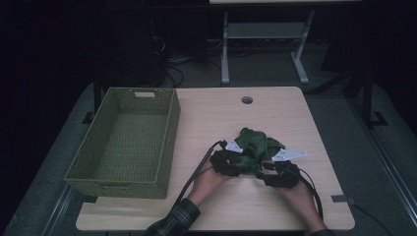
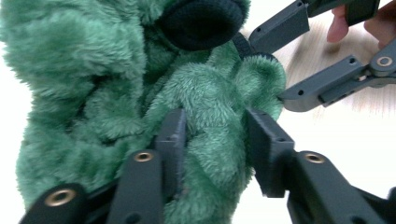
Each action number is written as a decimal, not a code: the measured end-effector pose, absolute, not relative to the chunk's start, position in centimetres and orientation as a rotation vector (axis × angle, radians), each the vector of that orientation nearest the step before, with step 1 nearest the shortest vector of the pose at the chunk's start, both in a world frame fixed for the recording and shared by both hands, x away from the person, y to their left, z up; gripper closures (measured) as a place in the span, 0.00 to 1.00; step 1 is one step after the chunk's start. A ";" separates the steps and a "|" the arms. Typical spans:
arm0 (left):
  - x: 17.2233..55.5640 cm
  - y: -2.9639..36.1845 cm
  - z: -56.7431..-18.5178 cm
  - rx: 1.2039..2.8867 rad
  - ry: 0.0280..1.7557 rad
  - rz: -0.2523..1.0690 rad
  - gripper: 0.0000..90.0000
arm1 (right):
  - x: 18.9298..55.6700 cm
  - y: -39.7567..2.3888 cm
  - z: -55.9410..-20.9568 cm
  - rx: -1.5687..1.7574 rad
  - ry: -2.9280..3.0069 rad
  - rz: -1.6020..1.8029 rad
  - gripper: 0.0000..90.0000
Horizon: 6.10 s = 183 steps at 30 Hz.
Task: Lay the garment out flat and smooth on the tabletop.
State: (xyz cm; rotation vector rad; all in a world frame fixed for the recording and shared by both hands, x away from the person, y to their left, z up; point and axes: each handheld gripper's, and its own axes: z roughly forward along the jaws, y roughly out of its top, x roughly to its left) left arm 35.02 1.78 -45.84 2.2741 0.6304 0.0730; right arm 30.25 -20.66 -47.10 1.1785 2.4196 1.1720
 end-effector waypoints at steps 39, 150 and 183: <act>33.0 9.8 -41.9 2.024 0.727 0.000 0.87 | 27.9 -25.9 -44.0 1.169 2.287 1.119 0.93; 41.1 0.6 -40.1 2.176 0.554 0.037 0.33 | 28.1 -24.3 -45.2 1.275 2.378 1.197 0.54; 41.0 1.1 -39.9 2.245 0.512 0.013 0.90 | 29.6 -23.8 -44.8 1.263 2.337 1.137 0.97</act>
